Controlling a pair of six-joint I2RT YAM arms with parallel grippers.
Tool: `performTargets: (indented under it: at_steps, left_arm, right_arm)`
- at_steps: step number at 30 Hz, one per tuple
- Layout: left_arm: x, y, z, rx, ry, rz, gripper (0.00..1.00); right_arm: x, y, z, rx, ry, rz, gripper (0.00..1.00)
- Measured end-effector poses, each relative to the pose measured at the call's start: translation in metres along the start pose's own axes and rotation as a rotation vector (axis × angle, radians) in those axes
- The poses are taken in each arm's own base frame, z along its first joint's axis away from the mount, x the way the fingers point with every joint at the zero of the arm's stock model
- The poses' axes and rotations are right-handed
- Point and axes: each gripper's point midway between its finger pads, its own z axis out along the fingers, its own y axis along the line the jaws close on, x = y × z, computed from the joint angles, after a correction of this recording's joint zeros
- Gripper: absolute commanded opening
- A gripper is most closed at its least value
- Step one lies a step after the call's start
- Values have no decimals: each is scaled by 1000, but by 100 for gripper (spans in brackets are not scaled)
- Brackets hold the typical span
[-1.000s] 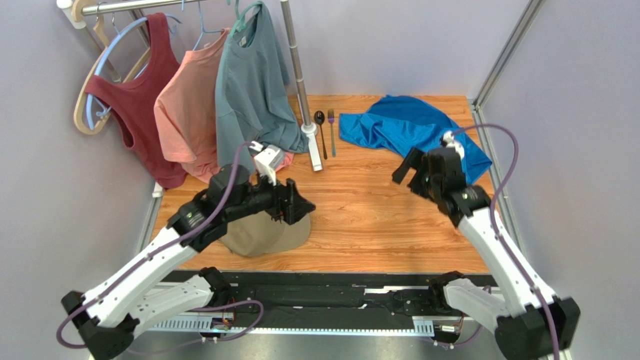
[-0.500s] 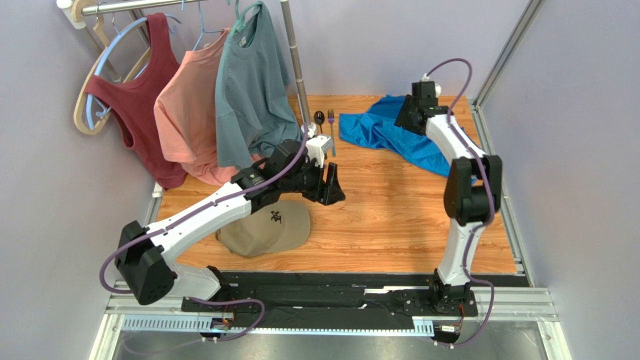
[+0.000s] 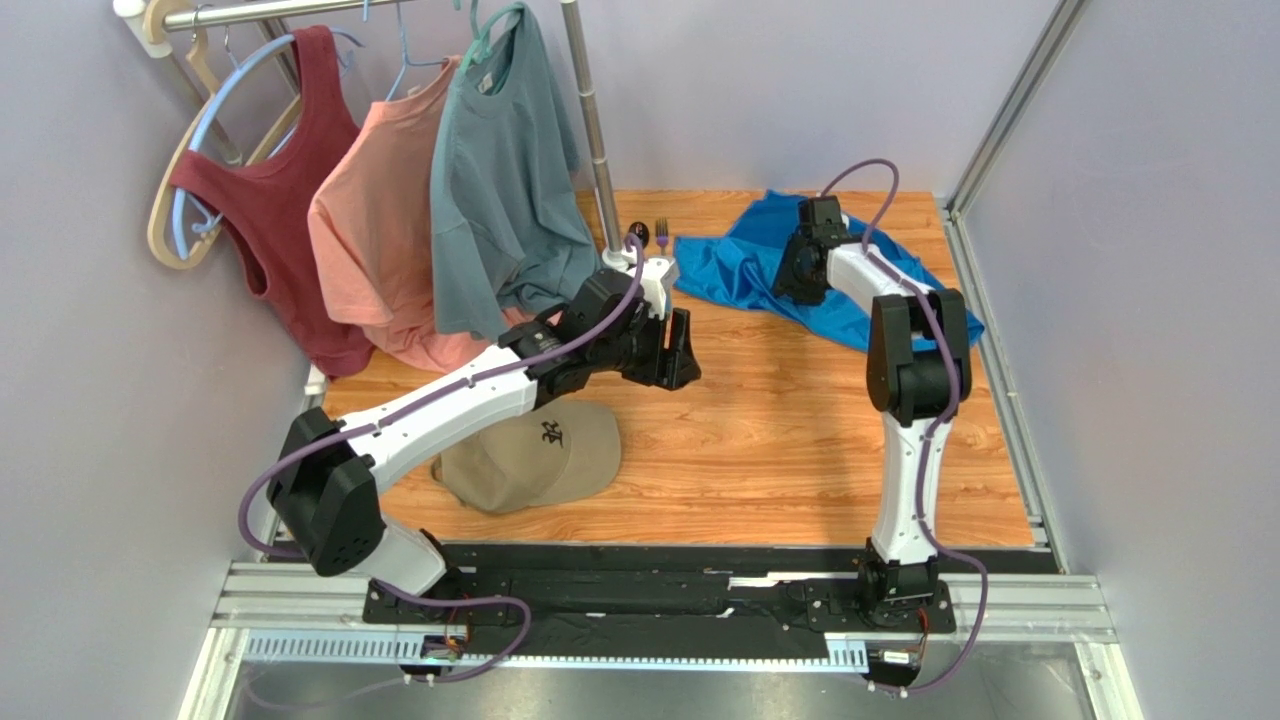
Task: Fold the napkin into a case and place the utensils inside
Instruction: Move the crumpled napkin to the center of the board, then pick up the crumpled napkin from the center of the board.
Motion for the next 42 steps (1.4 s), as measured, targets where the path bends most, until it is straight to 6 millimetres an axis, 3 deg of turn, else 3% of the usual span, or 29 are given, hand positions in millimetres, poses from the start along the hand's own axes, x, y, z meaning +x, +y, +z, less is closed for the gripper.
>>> performTargets:
  at_steps: [2,6,10,12,16,19,21,24,30,34,42]
  left_arm:
    - [-4,1,1,-15,-2,-7,68]
    - [-21,-4,0,-24,-37,-8,69]
    - [-37,-6,4,-32,-52,-8,68]
    - [-38,-2,13,-47,-39,-7,65]
    - [-21,17,40,-114,36,-4,60]
    - [14,46,60,-206,141,-7,56]
    - [33,61,63,-254,189,-11,48]
    - [55,74,60,-290,246,-12,51]
    - [92,87,58,-326,318,-8,51]
    - [118,84,61,-331,375,10,49]
    - [135,83,75,-351,394,37,49]
  right_arm:
    - [24,-4,-15,3,35,-8,43]
    - [93,-25,-60,14,144,-15,44]
    - [150,-48,-103,16,220,-21,57]
    - [159,-57,-121,44,240,-26,61]
    - [124,-60,-146,77,146,-24,66]
    - [84,-56,-164,66,32,3,66]
    - [65,-59,-175,65,-20,24,66]
    - [46,-68,-182,80,-53,56,65]
    - [37,-90,-186,120,-52,81,65]
    - [39,-91,-187,124,-42,63,65]
    - [40,-91,-186,119,-37,53,65]
